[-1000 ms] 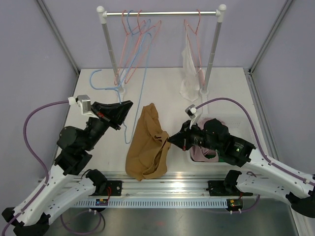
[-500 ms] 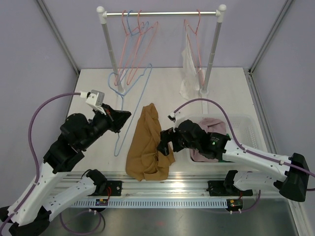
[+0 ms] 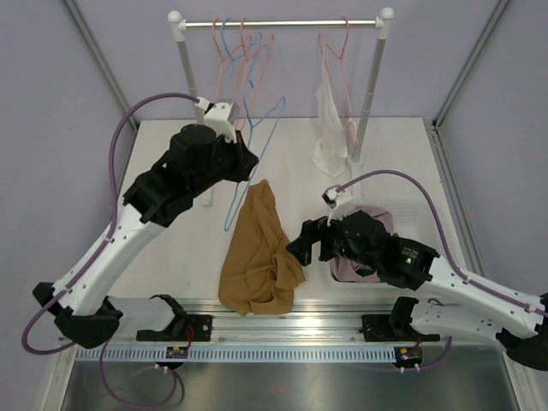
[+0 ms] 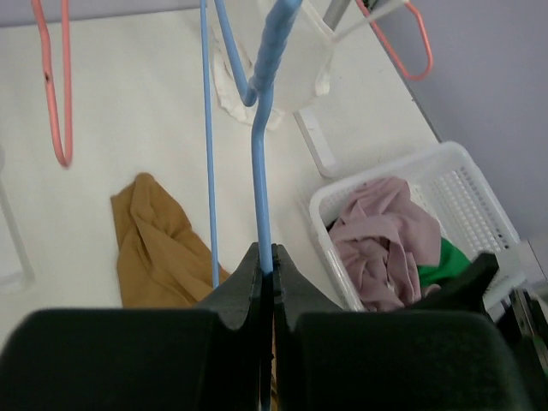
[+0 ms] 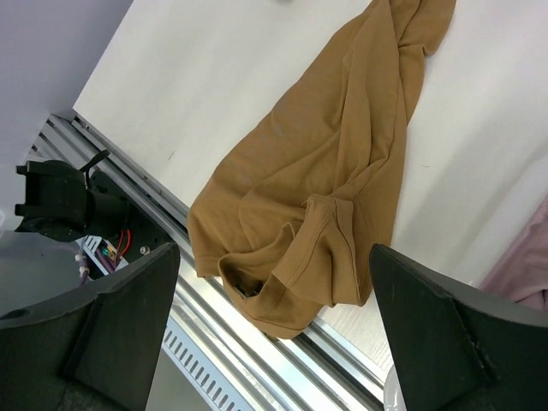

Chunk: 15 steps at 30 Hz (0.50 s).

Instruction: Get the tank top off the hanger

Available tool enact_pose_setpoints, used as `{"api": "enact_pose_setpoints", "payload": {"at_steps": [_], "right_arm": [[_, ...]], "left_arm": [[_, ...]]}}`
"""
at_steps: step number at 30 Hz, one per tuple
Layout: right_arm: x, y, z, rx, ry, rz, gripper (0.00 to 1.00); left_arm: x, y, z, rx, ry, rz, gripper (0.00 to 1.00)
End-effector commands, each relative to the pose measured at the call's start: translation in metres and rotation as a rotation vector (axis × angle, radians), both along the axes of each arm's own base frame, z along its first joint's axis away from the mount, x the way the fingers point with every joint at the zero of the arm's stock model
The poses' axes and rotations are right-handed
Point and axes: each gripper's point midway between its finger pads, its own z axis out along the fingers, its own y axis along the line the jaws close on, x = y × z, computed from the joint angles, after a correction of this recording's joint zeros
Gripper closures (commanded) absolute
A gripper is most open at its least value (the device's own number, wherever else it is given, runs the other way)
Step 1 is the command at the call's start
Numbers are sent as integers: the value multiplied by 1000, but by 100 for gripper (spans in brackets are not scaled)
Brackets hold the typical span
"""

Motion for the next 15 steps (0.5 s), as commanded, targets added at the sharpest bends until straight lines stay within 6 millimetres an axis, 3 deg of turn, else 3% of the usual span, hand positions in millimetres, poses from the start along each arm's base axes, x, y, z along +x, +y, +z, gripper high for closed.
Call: {"api": "enact_pose_setpoints", "payload": {"at_steps": [1,4,5,6,8,9,10,14,15], "right_arm": [[-4,-10,6,30,-12,-21,0],[-12,-15,7,45,-5,-2,0],[-13,-16,6,48,-4,1,0],[-17,-17,10,65,-4,17,1],[-21,-18,9,78,2,27,1],[-23,-19,13,93,-3,36,1],[-23,-21,13,95,-5,34,0],[-26,-26,17,109,-20,36,0],[-27,-27,18,111,-22,40,1]], "left_arm": [[31,-1,42,37,-90,78,100],[64,-11,62,70,-100,133,100],[83,-23,47,109,-67,138,100],[86,-24,70,82,-91,138,100],[100,-28,75,81,-95,146,100],[114,-39,63,93,-72,129,100],[120,-35,81,52,-103,140,100],[148,-44,81,23,-141,108,100],[155,-49,95,-10,-204,101,100]]}}
